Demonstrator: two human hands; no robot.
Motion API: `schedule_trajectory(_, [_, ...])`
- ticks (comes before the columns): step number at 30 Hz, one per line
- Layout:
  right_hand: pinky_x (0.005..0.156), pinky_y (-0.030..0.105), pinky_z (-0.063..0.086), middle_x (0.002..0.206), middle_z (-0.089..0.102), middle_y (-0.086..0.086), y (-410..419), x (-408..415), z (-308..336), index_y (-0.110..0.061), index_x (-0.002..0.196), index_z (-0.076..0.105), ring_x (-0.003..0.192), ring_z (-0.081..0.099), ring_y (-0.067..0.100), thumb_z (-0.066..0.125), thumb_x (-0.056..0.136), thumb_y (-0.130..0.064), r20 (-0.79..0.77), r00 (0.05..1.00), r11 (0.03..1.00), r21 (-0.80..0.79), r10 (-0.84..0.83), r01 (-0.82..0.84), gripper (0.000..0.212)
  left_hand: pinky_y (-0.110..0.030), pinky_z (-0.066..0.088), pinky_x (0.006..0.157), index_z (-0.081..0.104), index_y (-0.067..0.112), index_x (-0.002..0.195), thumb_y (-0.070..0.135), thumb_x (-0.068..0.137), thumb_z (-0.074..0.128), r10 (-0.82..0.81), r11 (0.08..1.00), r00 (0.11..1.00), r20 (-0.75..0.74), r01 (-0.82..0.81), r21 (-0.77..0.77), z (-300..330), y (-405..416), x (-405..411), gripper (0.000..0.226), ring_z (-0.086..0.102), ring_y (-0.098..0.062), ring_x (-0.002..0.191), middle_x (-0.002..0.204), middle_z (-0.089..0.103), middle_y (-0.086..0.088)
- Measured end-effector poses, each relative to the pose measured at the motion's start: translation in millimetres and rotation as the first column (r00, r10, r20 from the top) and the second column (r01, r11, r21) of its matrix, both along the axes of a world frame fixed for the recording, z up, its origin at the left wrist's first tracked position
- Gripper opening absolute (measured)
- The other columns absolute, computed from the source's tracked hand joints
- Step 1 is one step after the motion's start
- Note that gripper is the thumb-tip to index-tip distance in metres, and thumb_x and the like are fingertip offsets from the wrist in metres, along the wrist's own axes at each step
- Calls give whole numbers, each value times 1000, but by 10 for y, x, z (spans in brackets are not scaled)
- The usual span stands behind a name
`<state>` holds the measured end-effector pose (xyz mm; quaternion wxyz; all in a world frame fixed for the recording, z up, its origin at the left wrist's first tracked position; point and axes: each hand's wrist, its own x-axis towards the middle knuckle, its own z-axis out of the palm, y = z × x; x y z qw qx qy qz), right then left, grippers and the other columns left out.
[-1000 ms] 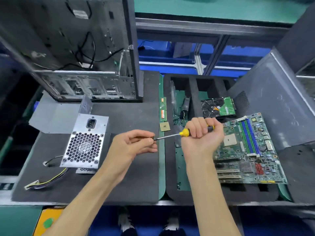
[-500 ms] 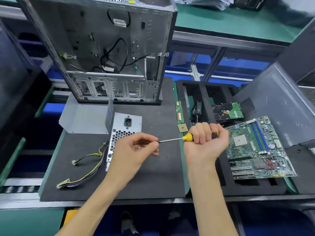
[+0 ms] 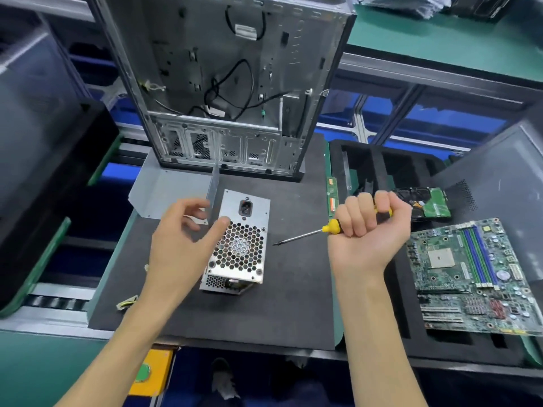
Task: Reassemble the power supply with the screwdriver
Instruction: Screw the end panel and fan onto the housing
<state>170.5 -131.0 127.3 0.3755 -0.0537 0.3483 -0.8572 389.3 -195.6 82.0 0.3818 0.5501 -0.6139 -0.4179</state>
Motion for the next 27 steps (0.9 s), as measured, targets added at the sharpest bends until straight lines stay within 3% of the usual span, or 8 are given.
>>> schedule_trajectory(3, [38, 25, 15, 50, 18, -7, -38, 68, 47, -22, 62, 31, 43, 12, 10, 37, 93, -19, -51, 993, 991, -73, 111, -115, 32, -16, 45, 73, 60, 31, 118, 50, 76, 80, -44, 983, 998, 43, 36, 178, -196, 53, 84, 50, 60, -4, 89, 103, 64, 9])
schedule_trajectory(7, [40, 26, 13, 49, 19, -7, -134, 197, 77, -22, 60, 32, 44, 10, 10, 37, 90, -19, -230, 963, 981, -98, 141, -167, 30, -13, 49, 69, 61, 30, 121, 40, 80, 82, -92, 953, 993, -69, 108, 282, -356, 162, 67, 47, 66, -3, 86, 97, 73, 7])
schedule_trajectory(10, [42, 26, 11, 48, 20, -6, -251, 225, 85, -21, 60, 31, 43, 11, 11, 38, 87, -18, -319, 938, 979, -108, 132, -175, 28, -19, 49, 73, 61, 32, 120, 39, 81, 81, -81, 950, 988, -128, 116, 292, -381, 172, 69, 45, 69, -3, 85, 95, 74, 16])
schedule_trajectory(16, [45, 24, 13, 49, 20, -5, -439, 288, 102, -18, 63, 26, 43, 13, 13, 46, 83, -23, -450, 882, 977, -82, 142, -199, 29, -28, 54, 80, 62, 28, 122, 36, 81, 83, -64, 944, 983, -171, 115, 308, -395, 171, 84, 46, 71, -16, 90, 96, 75, 2])
schedule_trajectory(20, [45, 24, 14, 49, 21, -5, -493, 327, 83, -18, 62, 29, 43, 13, 13, 43, 88, -20, -473, 866, 971, -79, 161, -223, 30, -21, 52, 74, 62, 29, 120, 34, 81, 82, -53, 947, 977, -206, 115, 300, -390, 190, 75, 44, 72, -11, 87, 94, 76, 5])
schedule_trajectory(23, [45, 23, 15, 50, 22, -4, -512, 351, 74, -19, 62, 33, 42, 14, 13, 46, 86, -25, -492, 853, 967, -75, 176, -243, 28, -22, 53, 74, 61, 28, 122, 33, 83, 82, -57, 946, 976, -209, 119, 300, -395, 192, 72, 45, 72, -11, 88, 96, 76, 5])
schedule_trajectory(27, [45, 20, 17, 49, 22, -5, -530, 368, 54, -17, 63, 33, 41, 15, 12, 40, 91, -18, -492, 849, 967, -54, 192, -250, 29, -22, 53, 76, 61, 28, 123, 35, 82, 82, -59, 949, 977, -206, 119, 292, -403, 190, 72, 46, 72, -11, 89, 96, 76, 8])
